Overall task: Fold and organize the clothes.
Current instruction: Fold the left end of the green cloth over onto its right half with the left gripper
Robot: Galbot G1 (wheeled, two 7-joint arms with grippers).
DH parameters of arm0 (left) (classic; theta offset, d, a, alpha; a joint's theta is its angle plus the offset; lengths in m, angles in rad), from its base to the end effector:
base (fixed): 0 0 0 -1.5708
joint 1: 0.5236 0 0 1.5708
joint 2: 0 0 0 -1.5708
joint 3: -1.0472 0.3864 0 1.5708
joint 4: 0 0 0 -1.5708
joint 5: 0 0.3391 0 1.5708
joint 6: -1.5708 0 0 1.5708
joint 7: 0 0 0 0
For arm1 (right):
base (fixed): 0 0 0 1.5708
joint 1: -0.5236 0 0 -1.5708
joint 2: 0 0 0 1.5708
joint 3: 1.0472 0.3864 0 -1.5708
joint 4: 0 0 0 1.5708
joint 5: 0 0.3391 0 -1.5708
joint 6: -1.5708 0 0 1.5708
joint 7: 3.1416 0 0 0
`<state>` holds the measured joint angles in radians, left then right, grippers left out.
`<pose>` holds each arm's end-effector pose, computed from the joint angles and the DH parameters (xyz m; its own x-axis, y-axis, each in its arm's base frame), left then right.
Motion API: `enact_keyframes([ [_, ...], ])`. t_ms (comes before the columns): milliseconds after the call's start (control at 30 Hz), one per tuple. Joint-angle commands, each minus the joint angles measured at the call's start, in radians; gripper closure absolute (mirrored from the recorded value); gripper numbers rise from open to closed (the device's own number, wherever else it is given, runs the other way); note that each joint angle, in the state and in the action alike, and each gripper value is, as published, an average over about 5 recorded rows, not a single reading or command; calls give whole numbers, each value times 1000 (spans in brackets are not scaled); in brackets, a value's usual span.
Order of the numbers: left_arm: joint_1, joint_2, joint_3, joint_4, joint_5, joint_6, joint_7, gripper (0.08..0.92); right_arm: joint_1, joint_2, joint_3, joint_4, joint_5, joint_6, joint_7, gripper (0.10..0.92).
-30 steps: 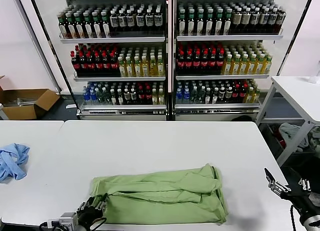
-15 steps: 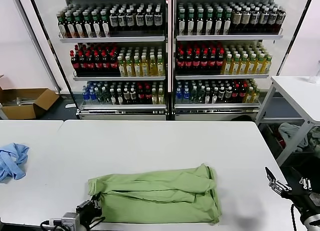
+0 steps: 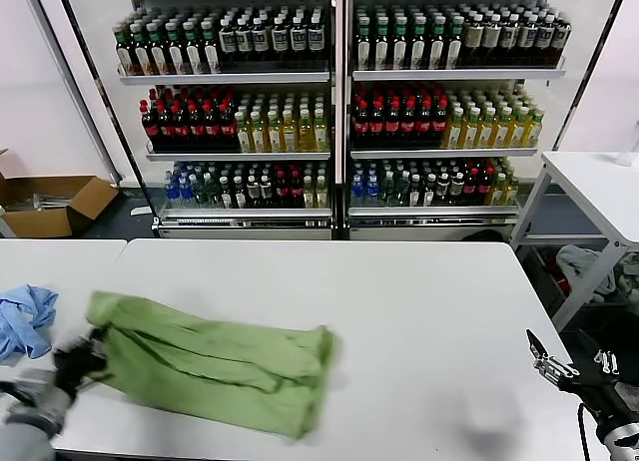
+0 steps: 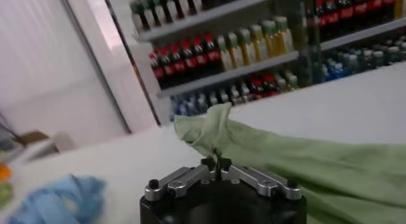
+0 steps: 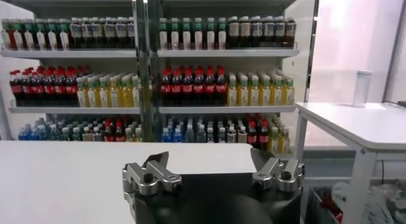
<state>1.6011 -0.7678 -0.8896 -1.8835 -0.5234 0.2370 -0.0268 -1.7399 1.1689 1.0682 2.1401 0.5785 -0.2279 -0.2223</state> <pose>0.1969 0.2831 -0.2545 -0.9507 -0.1186 0.2865 -0.0139 0.9393 0.3429 0.1053 -0.2158 -0.2557 -0.9833 -0.0214 0.1807 -0.0239 0.9996 -0.0119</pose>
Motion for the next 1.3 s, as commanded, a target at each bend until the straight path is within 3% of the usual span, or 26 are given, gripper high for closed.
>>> enact_keyframes([
  [33,-24,120,-140,-31,-49,-101,183,905,0,6,-2,7,-7,-2,1,203],
  [167,6,31,-27,-229,-13,-65,185,905,-2,8,1,12,-6,-5,4,203],
  [333,4,-34,184,-348,111,-55,181,905,-5,12,7,16,-7,-5,3,203],
  [533,-21,-66,382,-334,236,-53,180,905,-6,17,7,15,-7,-3,3,203],
  [833,-36,-111,549,-254,404,-50,163,900,-8,15,10,23,-8,-3,-1,203],
  [1100,-7,-103,535,-326,374,-43,183,712,-7,13,15,34,-8,-9,-4,203],
  [1300,-11,-66,380,-389,249,2,175,539,-16,14,14,40,-10,-8,-4,203],
])
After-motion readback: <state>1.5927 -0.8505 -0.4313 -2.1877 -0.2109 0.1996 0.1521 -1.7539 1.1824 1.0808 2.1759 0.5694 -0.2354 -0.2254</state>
